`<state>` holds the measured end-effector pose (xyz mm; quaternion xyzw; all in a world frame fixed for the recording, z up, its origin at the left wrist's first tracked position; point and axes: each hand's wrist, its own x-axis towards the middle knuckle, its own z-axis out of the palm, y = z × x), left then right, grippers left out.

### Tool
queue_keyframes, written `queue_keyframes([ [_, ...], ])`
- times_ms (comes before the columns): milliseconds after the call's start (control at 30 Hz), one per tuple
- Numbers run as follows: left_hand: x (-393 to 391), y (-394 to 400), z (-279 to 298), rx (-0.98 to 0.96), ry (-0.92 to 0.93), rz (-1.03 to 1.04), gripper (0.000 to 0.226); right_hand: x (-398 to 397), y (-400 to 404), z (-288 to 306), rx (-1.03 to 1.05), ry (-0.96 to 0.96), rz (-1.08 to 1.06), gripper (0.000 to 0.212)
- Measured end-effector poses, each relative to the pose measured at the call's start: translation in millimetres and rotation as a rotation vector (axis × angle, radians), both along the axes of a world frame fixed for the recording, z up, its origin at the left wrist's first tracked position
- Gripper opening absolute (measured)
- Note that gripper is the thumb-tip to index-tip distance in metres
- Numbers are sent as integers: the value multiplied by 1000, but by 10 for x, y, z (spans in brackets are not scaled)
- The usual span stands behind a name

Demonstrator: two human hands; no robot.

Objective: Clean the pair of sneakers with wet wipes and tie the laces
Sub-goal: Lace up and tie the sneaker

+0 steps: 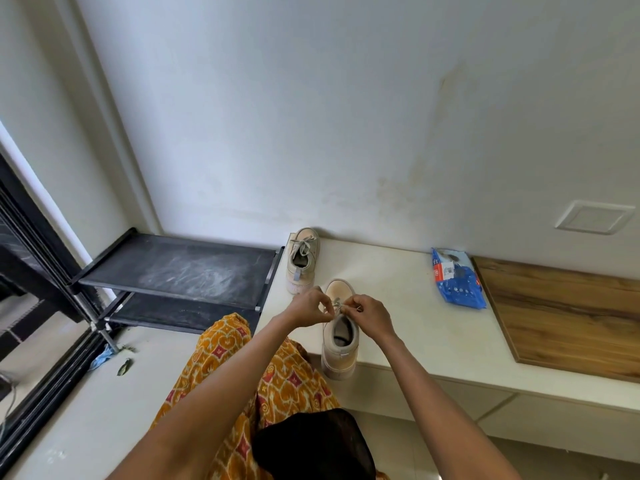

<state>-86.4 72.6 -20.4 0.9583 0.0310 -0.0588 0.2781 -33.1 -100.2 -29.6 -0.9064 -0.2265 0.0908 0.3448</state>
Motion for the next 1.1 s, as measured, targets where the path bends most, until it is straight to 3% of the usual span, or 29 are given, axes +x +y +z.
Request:
queue_keyframes([
  [133,44,-56,-52,-157,-14,205,35,2,-39,-18,82,29,-3,25],
  [200,72,-109,-62,-259,27,358,48,-14,-98,-79,168,31,-128,23],
  [300,86,-160,-126,-321,128,427,52,-58,-217,-138,302,107,-313,32],
  [500,52,-189,-134,-562,99,390,33,-97,-189,-46,203,255,-110,40],
  [667,32,-180,-144,-681,85,450,17,-37,-123,-53,210,228,-225,38],
  [900,27,-237,-167,-707,125,623,16,-81,-103,-88,371,401,-359,31],
  [1100,4,-266,-107,-767,160,554,27,-32,-109,-7,313,400,-233,35],
])
